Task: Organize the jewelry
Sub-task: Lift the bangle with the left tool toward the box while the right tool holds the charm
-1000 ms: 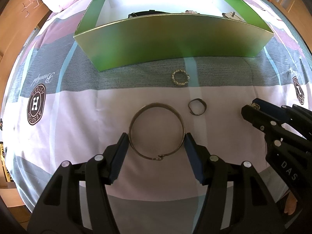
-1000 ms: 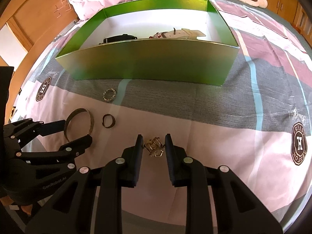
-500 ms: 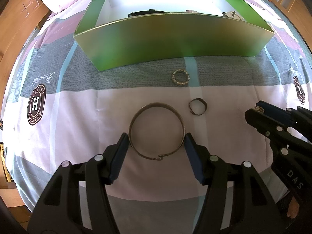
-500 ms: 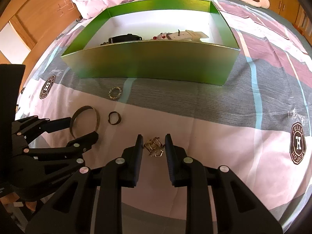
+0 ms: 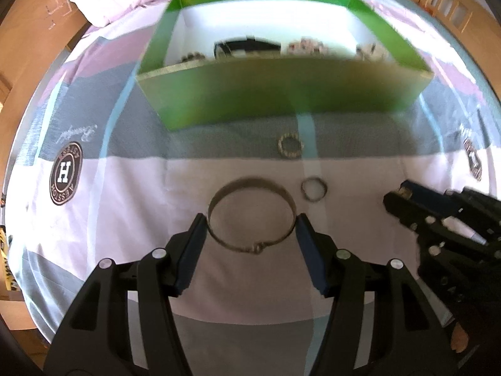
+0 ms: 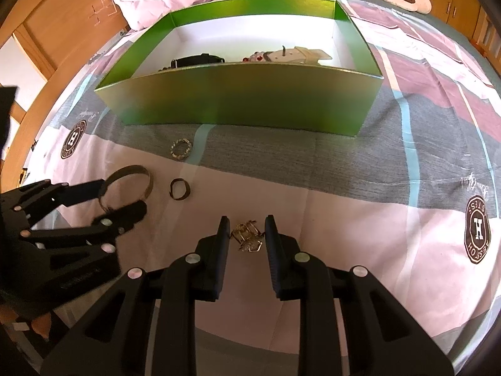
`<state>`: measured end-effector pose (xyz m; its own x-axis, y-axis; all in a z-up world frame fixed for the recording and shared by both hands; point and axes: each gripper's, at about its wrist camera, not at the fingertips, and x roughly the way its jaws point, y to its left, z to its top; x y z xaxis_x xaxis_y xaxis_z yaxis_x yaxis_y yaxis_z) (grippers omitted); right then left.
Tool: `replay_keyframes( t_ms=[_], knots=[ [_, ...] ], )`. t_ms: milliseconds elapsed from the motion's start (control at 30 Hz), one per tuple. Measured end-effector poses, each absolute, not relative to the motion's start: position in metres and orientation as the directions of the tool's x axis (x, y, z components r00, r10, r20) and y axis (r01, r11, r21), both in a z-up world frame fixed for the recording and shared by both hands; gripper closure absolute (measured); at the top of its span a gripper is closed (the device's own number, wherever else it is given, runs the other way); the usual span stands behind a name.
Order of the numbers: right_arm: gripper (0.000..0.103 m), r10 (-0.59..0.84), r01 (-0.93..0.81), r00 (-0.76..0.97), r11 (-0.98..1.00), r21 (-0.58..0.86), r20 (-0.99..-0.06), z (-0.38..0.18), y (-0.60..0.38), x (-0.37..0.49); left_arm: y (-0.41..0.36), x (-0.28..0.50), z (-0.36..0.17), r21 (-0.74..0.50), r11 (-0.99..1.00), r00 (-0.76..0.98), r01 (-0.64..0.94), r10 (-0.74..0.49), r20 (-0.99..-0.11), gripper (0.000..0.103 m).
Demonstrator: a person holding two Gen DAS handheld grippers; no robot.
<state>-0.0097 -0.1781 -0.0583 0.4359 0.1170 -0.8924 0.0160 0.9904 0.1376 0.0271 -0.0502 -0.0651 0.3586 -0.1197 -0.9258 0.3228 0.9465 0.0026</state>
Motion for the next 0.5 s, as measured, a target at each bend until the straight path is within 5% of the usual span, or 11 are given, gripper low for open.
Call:
replay_keyframes(
  t_ms=[167, 200, 233, 433, 500],
  knots=[
    [0.079, 0.122, -0.004, 0.486, 0.991, 0.137, -0.866, -0.048, -0.177, -0.015, -0.036, 0.031, -0.042, -0.046, 0.951, 0.409, 0.306, -0.175, -0.896, 0.046],
    [0.079, 0.127, -0.01, 0.493, 0.99, 0.14, -0.861, -0.047, -0.177, -0.015, -0.031, 0.032, -0.036, -0.045, 0.954, 0.431, 0.298, -0.177, -0.885, 0.064],
    [0.079, 0.131, -0.017, 0.501, 0.99, 0.141, -0.856, -0.045, -0.176, -0.015, -0.028, 0.034, -0.031, -0.043, 0.955, 0.444, 0.293, -0.176, -0.878, 0.07],
    [0.079, 0.132, -0.035, 0.509, 0.99, 0.134, -0.851, -0.043, -0.176, -0.018, -0.013, 0.04, -0.019, -0.091, 0.96, 0.456, 0.264, -0.207, -0.866, 0.068],
    [0.079, 0.131, -0.03, 0.51, 0.991, 0.134, -0.85, -0.043, -0.178, -0.017, -0.01, 0.043, -0.021, -0.117, 0.959, 0.435, 0.259, -0.223, -0.873, 0.054]
  ],
)
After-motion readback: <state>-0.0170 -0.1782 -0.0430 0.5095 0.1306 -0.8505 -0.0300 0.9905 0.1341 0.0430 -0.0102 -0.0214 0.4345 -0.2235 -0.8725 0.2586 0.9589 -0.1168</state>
